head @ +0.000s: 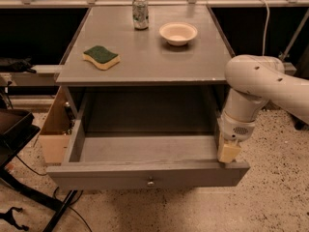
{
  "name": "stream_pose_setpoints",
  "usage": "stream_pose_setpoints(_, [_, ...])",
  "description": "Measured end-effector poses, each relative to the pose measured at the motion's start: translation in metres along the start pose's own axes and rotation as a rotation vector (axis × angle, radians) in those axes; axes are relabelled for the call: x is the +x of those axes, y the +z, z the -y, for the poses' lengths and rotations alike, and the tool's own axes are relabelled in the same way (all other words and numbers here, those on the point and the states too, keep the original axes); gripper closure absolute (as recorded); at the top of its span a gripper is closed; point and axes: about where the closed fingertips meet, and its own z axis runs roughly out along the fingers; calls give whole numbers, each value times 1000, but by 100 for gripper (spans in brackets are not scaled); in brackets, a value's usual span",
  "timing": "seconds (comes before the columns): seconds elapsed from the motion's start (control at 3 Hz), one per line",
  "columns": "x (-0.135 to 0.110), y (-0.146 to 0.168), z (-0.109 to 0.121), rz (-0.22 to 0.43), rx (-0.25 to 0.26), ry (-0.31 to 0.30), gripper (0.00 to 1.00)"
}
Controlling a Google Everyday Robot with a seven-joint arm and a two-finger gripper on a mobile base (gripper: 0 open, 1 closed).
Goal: Open top drawer
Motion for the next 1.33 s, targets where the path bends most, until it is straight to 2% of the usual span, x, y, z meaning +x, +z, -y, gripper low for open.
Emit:
stream_pose_setpoints(0.67, [0, 0, 0, 0, 0, 0, 19])
stream_pose_setpoints(1.0, [0, 0, 0, 0, 0, 0, 0])
stream_pose_setpoints(1.33, [0, 0, 0, 0, 0, 0, 0])
